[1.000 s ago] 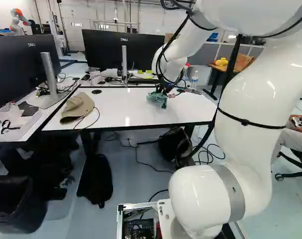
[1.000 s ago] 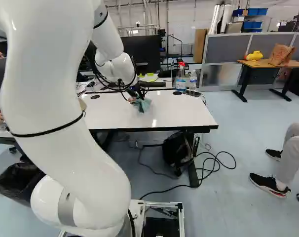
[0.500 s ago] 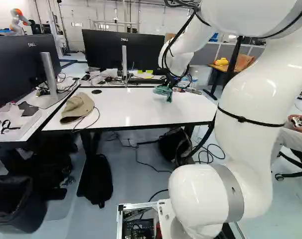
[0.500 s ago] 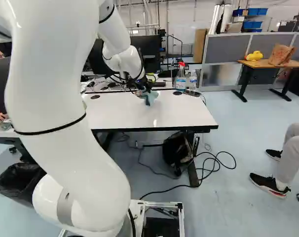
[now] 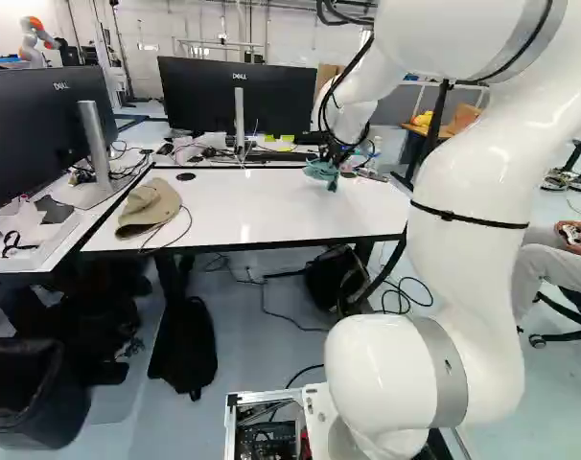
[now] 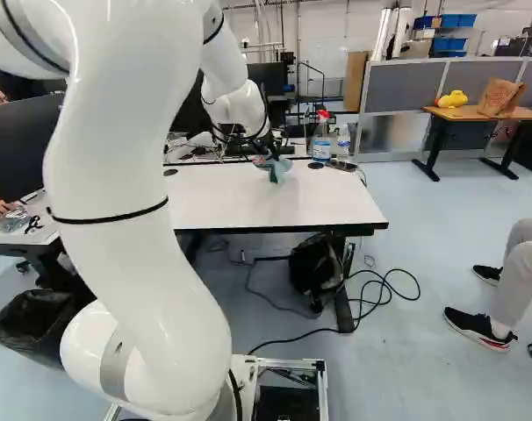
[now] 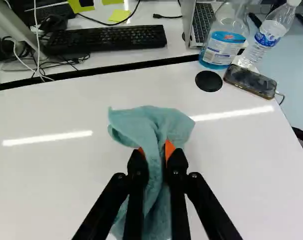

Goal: Clean the table with the green towel

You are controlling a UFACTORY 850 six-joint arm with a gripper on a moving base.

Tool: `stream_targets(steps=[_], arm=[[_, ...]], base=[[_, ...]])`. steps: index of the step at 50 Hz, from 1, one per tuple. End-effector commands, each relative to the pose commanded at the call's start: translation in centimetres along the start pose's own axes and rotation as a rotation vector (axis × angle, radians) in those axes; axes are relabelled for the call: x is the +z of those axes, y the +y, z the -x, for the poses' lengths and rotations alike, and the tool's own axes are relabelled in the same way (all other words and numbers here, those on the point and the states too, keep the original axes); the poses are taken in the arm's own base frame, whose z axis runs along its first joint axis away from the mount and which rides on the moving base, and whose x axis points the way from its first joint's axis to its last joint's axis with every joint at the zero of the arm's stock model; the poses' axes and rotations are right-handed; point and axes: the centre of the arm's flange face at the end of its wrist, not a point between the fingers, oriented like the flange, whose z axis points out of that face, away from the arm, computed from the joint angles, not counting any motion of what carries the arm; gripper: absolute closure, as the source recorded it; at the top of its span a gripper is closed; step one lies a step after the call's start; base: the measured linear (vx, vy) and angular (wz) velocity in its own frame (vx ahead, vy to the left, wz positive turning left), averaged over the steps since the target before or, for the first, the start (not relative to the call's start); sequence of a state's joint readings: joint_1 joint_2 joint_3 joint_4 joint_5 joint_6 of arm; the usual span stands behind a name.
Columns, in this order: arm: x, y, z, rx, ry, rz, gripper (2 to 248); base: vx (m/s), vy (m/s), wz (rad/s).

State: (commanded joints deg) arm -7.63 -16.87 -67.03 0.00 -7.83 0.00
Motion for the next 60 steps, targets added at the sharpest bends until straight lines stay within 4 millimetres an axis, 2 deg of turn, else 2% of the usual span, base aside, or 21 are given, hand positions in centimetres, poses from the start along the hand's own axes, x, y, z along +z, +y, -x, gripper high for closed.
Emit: stream_targets(steps=[12, 48, 57, 58, 60], arm=[[1.7, 0.6, -1.6, 0.007, 0.011, 0.007, 195], [6.7, -0.2, -6.2, -0.002, 0.054, -0.002, 195], [6.8, -0.2, -6.3, -0.003, 0.055, -0.002, 195], [6.8, -0.2, -6.3, -0.003, 0.055, -0.002, 170], [6.8, -0.2, -6.3, -0.003, 0.055, -0.002, 170]], base=[[0.0, 0.0, 0.0], [0.0, 0.0, 0.0], [0.0, 0.0, 0.0], [0.0, 0.0, 0.0], [0.0, 0.0, 0.0]])
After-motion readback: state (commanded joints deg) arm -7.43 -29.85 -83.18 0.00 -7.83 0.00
